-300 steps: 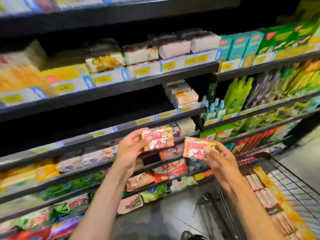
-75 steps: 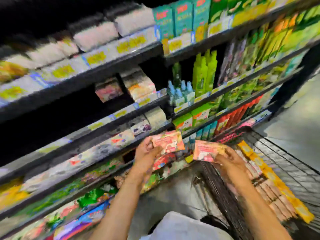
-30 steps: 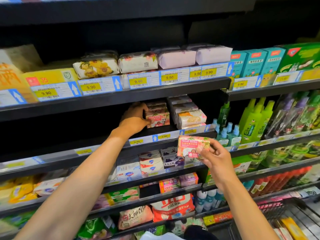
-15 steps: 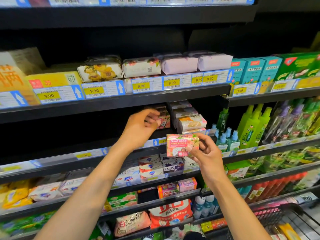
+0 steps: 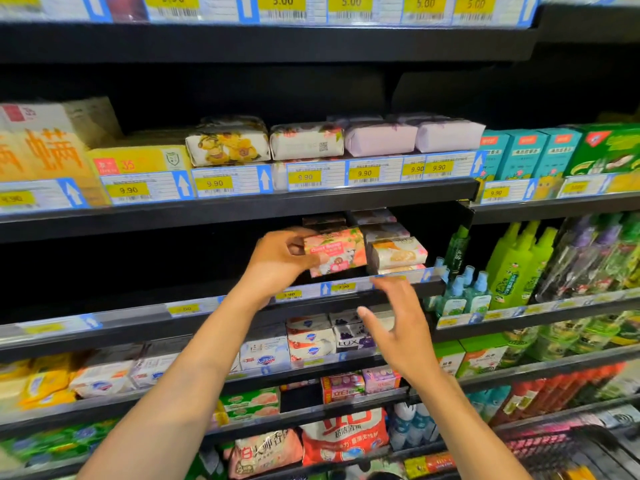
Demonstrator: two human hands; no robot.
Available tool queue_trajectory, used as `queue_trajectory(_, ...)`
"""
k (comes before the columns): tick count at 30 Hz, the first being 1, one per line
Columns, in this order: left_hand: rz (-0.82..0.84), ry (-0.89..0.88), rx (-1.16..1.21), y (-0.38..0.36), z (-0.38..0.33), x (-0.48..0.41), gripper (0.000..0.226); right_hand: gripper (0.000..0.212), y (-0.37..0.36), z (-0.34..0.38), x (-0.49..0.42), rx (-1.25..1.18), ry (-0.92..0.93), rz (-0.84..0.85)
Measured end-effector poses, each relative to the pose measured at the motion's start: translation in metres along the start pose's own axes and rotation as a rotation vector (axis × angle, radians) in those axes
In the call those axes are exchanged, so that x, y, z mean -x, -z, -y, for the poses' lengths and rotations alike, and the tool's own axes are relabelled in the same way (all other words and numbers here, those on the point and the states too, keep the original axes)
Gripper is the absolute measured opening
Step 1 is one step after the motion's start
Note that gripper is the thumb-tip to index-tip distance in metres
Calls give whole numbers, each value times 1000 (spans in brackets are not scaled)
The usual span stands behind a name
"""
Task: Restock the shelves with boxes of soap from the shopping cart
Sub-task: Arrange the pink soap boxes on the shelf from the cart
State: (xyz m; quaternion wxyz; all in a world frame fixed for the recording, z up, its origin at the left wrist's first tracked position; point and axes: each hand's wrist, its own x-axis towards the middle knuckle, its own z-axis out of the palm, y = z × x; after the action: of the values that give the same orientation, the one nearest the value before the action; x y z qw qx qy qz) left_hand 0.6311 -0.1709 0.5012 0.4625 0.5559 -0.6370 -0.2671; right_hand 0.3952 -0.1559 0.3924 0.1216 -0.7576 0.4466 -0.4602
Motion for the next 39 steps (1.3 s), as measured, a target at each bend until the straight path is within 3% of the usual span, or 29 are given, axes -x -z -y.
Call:
queue_trajectory(3,5,16,-51,2,10,-16,37,53,-10,-13,5,215,212,55)
queue_trajectory(5,21,20,-102,0,15,-24,36,56,-16,-20,6,300,249,67)
queue_trajectory(11,47,20,-285,-9,30,-43,40,55,-18,-30,5,365,249,94)
queue_trajectory(21,30,-193,-604,-16,34,-50,31,46,-26,-35,5,314,259,21)
queue_trajectory(30,70,-189,-716,-22,39,-56,45,57,-24,-37,8,401,286,84)
queue_trajectory(34,187,-182,-677,-12,34,-45,52,58,-11,-27,10,486,300,144)
queue_trajectory(39,206,-241,-642,-7,13,-7,45,60,25,-11,37,513,167,193)
